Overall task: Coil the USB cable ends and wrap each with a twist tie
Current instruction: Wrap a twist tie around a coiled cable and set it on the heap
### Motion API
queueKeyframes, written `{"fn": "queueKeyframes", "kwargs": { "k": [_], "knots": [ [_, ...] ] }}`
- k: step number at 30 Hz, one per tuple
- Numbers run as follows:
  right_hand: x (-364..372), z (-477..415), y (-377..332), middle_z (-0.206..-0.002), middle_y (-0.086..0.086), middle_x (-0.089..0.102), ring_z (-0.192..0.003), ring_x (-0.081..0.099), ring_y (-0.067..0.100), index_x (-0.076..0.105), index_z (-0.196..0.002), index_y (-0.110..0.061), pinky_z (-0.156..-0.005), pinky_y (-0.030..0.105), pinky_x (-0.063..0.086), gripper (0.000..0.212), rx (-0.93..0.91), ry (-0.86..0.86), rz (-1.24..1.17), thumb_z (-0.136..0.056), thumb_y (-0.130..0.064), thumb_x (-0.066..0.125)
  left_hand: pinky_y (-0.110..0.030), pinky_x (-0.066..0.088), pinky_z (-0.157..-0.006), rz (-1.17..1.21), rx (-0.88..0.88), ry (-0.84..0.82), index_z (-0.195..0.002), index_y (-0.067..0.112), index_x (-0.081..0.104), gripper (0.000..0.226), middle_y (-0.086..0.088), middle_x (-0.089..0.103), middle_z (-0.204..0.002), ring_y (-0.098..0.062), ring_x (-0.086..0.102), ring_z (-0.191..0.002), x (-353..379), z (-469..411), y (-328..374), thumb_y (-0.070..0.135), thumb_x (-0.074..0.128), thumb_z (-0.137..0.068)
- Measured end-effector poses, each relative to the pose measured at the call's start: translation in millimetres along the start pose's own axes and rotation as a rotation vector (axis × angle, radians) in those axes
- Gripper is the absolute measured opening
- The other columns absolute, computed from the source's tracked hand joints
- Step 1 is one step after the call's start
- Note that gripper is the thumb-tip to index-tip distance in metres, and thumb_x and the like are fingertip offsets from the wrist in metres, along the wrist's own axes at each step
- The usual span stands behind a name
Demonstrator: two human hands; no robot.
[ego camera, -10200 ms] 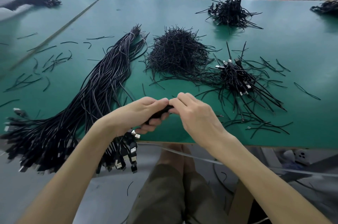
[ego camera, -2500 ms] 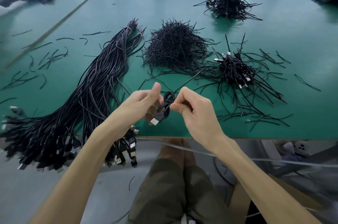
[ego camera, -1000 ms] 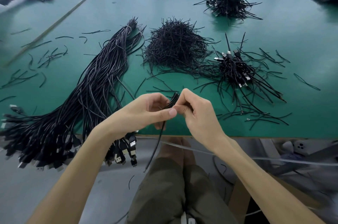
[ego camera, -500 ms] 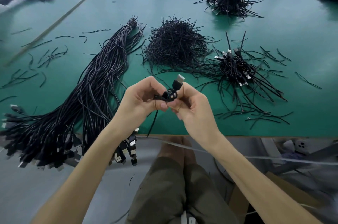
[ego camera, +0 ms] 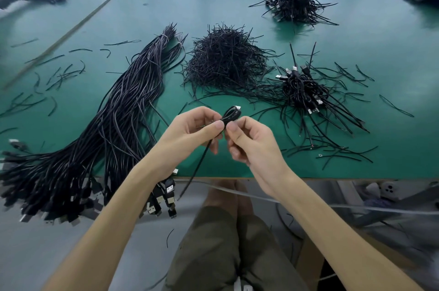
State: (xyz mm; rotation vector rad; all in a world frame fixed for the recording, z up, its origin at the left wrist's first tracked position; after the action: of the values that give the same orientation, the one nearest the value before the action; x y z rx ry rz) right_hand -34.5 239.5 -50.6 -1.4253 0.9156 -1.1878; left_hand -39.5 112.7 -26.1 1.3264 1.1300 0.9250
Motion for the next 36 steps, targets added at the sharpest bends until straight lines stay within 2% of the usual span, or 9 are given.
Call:
{"fn": "queueKeyframes", "kwargs": {
  "k": [8, 11, 14, 16, 19, 23, 26, 31, 36],
  "knots": [
    [-13, -2, 9, -0.087, 0.003, 0.073, -0.076, 0.065, 0.017, 0.064, -0.102, -0.003, -0.062, 0.030, 0.046, 0.026, 0.086, 0.147, 0.072, -0.100, -0.029, 0.063, -0.029, 0.056, -0.066, -0.191, -0.002, 0.171, -0.104, 0.007, 0.066, 0.011, -0.013, 0.070, -0.098, -0.022, 0.068, -0.078, 3, -2, -3, 0.013, 0.070, -0.096],
    [-28, -6, -1, -0.092, 0.008, 0.075, -0.078, 0.069, 0.015, 0.063, -0.106, -0.001, -0.063, 0.030, 0.048, 0.023, 0.085, 0.195, 0.067, -0.098, -0.023, 0.065, -0.024, 0.057, -0.071, -0.213, -0.026, 0.083, -0.108, 0.011, 0.073, 0.015, -0.001, 0.076, -0.099, -0.016, 0.072, -0.087, 2, -2, 1, 0.021, 0.066, -0.099],
    [-62, -18, -32, -0.096, 0.007, 0.074, -0.074, 0.067, 0.008, 0.061, -0.108, -0.006, -0.062, 0.025, 0.050, 0.018, 0.026, 0.293, 0.160, -0.098, -0.021, 0.064, -0.028, 0.060, -0.072, -0.255, -0.061, 0.189, -0.104, 0.014, 0.074, 0.020, 0.006, 0.077, -0.100, -0.014, 0.073, -0.084, -31, -5, 5, 0.027, 0.059, -0.103],
    [-88, -29, -63, -0.097, 0.005, 0.072, -0.079, 0.067, 0.008, 0.061, -0.105, -0.012, -0.071, 0.023, 0.051, 0.013, -0.055, 0.364, 0.330, -0.097, -0.022, 0.065, -0.034, 0.059, -0.070, -0.408, -0.123, 0.331, -0.101, 0.014, 0.070, 0.018, 0.002, 0.074, -0.099, -0.018, 0.073, -0.082, -65, -8, 1, 0.026, 0.057, -0.104],
    [-118, -47, -105, -0.091, -0.004, 0.067, -0.081, 0.064, 0.008, 0.062, -0.107, -0.012, -0.073, 0.015, 0.050, 0.017, -0.180, 0.475, 0.798, -0.096, -0.024, 0.066, -0.038, 0.046, -0.076, -0.927, -0.284, 0.472, -0.112, 0.009, 0.061, 0.025, -0.007, 0.063, -0.110, -0.027, 0.063, -0.095, -108, -11, -8, 0.032, 0.054, -0.104],
    [-145, -65, -110, -0.108, 0.012, 0.064, -0.101, 0.059, 0.028, 0.059, -0.113, -0.006, -0.087, 0.039, 0.048, 0.021, -0.199, 0.576, 1.229, -0.100, -0.023, 0.060, -0.048, 0.044, -0.090, -1.313, -0.373, 0.548, -0.128, -0.006, 0.045, 0.045, -0.029, 0.041, -0.135, -0.043, 0.042, -0.122, -131, -12, -8, 0.030, 0.056, -0.103],
    [-157, -70, -87, -0.118, 0.019, 0.059, -0.111, 0.053, 0.033, 0.054, -0.121, -0.001, -0.093, 0.045, 0.048, 0.029, -0.135, 0.574, 1.292, -0.104, -0.025, 0.052, -0.051, 0.041, -0.100, -1.356, -0.444, 0.526, -0.131, -0.010, 0.040, 0.054, -0.033, 0.037, -0.139, -0.046, 0.035, -0.129, -139, -12, -14, 0.031, 0.059, -0.102],
    [-163, -66, -75, -0.129, 0.020, 0.046, -0.118, 0.046, 0.035, 0.051, -0.128, 0.000, -0.100, 0.043, 0.042, 0.041, -0.154, 0.611, 1.266, -0.105, -0.034, 0.049, -0.052, 0.044, -0.097, -1.331, -0.409, 0.553, -0.129, -0.011, 0.045, 0.038, -0.035, 0.050, -0.131, -0.048, 0.045, -0.124, -147, -13, -11, 0.010, 0.058, -0.101],
    [-154, -57, -81, -0.134, 0.018, 0.041, -0.127, 0.035, 0.038, 0.050, -0.133, -0.004, -0.104, 0.049, 0.029, 0.045, -0.223, 0.683, 1.369, -0.102, -0.037, 0.053, -0.048, 0.048, -0.089, -1.131, -0.386, 0.561, -0.123, -0.003, 0.055, 0.031, -0.023, 0.064, -0.116, -0.040, 0.058, -0.109, -151, -11, -13, 0.016, 0.063, -0.101]
  ]
}}
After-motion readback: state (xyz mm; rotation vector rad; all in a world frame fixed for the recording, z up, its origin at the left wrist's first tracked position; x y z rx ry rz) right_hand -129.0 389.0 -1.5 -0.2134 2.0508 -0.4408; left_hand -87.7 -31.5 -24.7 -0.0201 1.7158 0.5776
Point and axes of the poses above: each hand's wrist, its own z-axis away from the middle knuckle, its own x-axis out of the palm, y = z × x, the point moved 10 cm from there along -z, towards the middle knuckle
